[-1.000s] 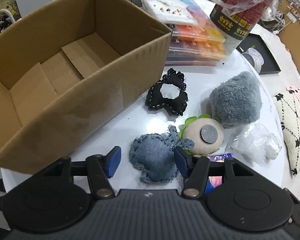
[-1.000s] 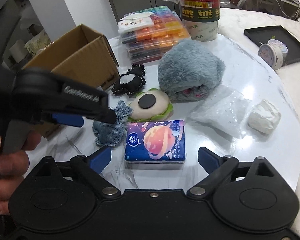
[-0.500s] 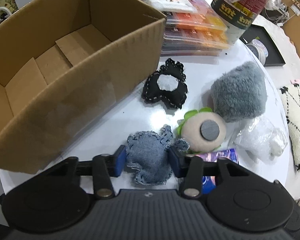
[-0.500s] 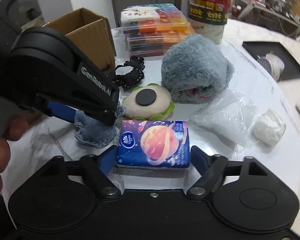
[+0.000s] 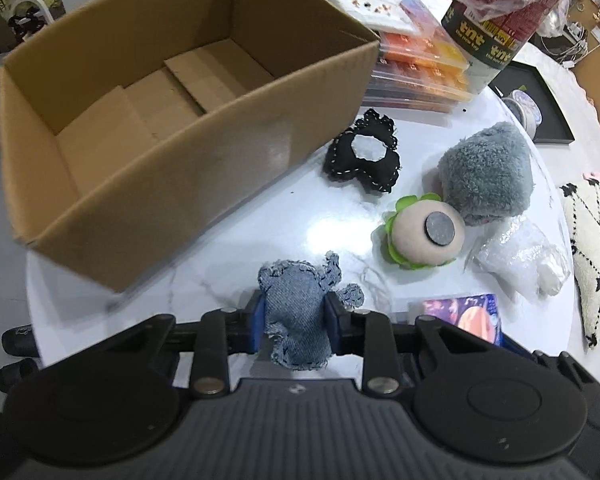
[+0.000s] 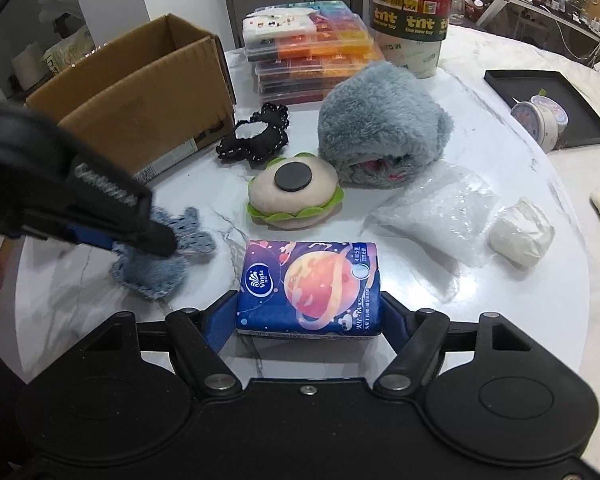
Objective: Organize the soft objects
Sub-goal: 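Carry the denim plush with the left gripper while the right gripper carries the tissue pack into the box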
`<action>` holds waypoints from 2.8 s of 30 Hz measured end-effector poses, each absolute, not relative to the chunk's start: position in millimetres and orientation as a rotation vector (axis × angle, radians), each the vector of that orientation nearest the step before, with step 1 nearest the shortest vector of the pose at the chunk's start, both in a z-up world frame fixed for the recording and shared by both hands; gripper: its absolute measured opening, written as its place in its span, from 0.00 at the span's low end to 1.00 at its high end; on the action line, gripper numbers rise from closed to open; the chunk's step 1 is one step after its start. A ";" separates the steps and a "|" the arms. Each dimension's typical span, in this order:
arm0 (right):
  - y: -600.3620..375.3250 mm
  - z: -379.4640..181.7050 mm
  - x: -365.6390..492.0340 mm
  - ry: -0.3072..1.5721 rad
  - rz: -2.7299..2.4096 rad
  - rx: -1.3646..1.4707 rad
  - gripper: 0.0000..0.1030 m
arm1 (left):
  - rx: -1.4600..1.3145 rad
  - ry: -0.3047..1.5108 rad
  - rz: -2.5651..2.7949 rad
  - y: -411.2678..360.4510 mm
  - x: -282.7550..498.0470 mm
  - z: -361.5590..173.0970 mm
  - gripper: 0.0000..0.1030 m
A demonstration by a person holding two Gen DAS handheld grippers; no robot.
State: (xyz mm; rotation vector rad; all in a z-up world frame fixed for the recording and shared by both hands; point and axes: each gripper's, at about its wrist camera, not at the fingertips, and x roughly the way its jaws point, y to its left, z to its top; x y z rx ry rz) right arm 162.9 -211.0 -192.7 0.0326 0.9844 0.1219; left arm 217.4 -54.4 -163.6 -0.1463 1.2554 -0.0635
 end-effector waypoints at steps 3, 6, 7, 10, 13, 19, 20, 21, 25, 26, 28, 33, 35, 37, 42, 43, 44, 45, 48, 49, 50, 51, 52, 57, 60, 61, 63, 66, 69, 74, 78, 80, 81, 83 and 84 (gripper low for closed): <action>-211.4 -185.2 162.5 0.977 0.124 0.039 0.69 | -0.146 1.249 -0.060 -48.7 207.3 -155.8 0.29; -210.2 -175.8 158.3 0.969 0.132 0.036 0.69 | -0.140 1.235 -0.055 -44.1 199.6 -146.7 0.29; -210.1 -172.8 158.2 0.970 0.137 0.035 0.69 | -0.141 1.233 -0.054 -42.8 198.0 -143.6 0.29; -207.6 -162.3 152.5 0.964 0.155 0.033 0.69 | -0.131 1.219 -0.059 -39.5 193.0 -132.3 0.29; -205.0 -151.6 151.7 0.957 0.169 0.032 0.69 | -0.118 1.203 -0.063 -35.1 189.1 -120.2 0.29; -196.2 -129.1 152.4 0.936 0.199 0.015 0.69 | -0.112 1.177 -0.073 -23.0 183.3 -98.2 0.29; -195.2 -125.6 152.7 0.932 0.202 0.012 0.69 | -0.113 1.171 -0.072 -20.5 182.6 -94.7 0.29; -194.0 -122.8 152.7 0.930 0.205 0.009 0.69 | -0.115 1.165 -0.071 -17.8 182.0 -91.1 0.29; -189.8 -112.7 152.7 0.924 0.219 0.004 0.69 | -0.118 1.135 -0.057 -6.4 180.8 -76.6 0.29; -188.6 -110.3 152.5 0.922 0.224 0.005 0.69 | -0.120 1.128 -0.055 -3.2 180.9 -72.9 0.29; -186.2 -105.2 153.0 0.915 0.231 0.005 0.69 | -0.121 1.118 -0.052 1.5 181.0 -67.1 0.29; -180.2 -92.9 152.4 0.896 0.249 0.003 0.69 | -0.125 1.092 -0.049 13.7 179.8 -55.1 0.29; -177.2 -87.0 152.5 0.884 0.261 0.001 0.69 | -0.128 1.081 -0.043 19.5 181.3 -49.9 0.29; -174.2 -81.4 153.5 0.873 0.273 -0.001 0.69 | -0.127 1.070 -0.040 25.1 184.4 -44.9 0.29; -164.4 -67.0 158.5 0.857 0.300 -0.006 0.69 | -0.124 1.049 -0.027 36.3 197.0 -33.9 0.29; -161.8 -64.4 160.3 0.855 0.306 -0.010 0.69 | -0.122 1.047 -0.028 37.7 200.1 -32.3 0.29; -159.3 -62.0 161.5 0.853 0.311 -0.015 0.69 | -0.120 1.045 -0.028 39.0 203.5 -30.7 0.29; -157.4 -60.1 163.4 0.852 0.314 -0.020 0.69 | -0.117 1.044 -0.030 40.4 207.3 -29.6 0.29; -151.5 -55.2 170.0 0.852 0.321 -0.031 0.69 | -0.109 1.047 -0.037 43.1 219.6 -28.5 0.29; -149.5 -53.6 172.8 0.851 0.323 -0.035 0.69 | -0.107 1.049 -0.038 44.1 223.6 -28.6 0.29; -148.1 -52.8 174.2 0.850 0.324 -0.037 0.69 | -0.108 1.053 -0.039 45.4 228.0 -29.2 0.29; -146.9 -51.5 176.1 0.851 0.325 -0.038 0.69 | -0.106 1.056 -0.041 46.3 232.2 -30.3 0.29; -145.6 -50.6 178.7 0.853 0.326 -0.037 0.69 | -0.103 1.059 -0.040 47.6 237.1 -31.7 0.29; -141.0 -50.2 188.6 0.860 0.322 -0.038 0.69 | -0.100 1.080 -0.029 55.3 258.3 -43.4 0.29; -135.7 -50.9 195.0 0.865 0.325 -0.039 0.69 | -0.093 1.100 -0.017 58.3 270.0 -54.2 0.29; -133.6 -51.1 196.5 0.866 0.326 -0.043 0.69 | -0.093 1.107 -0.014 59.7 274.1 -57.5 0.29; -129.8 -52.5 200.5 0.873 0.330 -0.046 0.69 | -0.094 1.121 -0.003 63.0 282.3 -65.1 0.29; -124.6 -54.7 206.7 0.883 0.334 -0.051 0.69 | -0.103 1.137 0.007 67.0 294.1 -74.4 0.29; -120.0 -56.8 212.3 0.889 0.335 -0.055 0.69 | -0.109 1.150 0.015 69.6 304.6 -81.9 0.29; -113.1 -58.1 218.2 0.895 0.337 -0.061 0.69 | -0.101 1.165 0.028 69.2 317.7 -94.2 0.29; -109.3 -59.1 220.3 0.899 0.335 -0.068 0.69 | -0.094 1.181 0.034 68.0 325.0 -103.0 0.29; -106.7 -59.8 222.1 0.900 0.335 -0.074 0.69 | -0.101 1.188 0.032 68.4 327.2 -107.5 0.29; -105.9 -60.1 223.2 0.901 0.336 -0.074 0.69 | -0.104 1.193 0.031 68.7 329.0 -109.7 0.29; -103.3 -60.8 225.0 0.905 0.341 -0.076 0.69 | -0.112 1.200 0.030 69.9 331.7 -112.9 0.30; -102.5 -60.8 225.9 0.907 0.342 -0.079 0.69 | -0.112 1.204 0.036 70.7 333.1 -114.3 0.30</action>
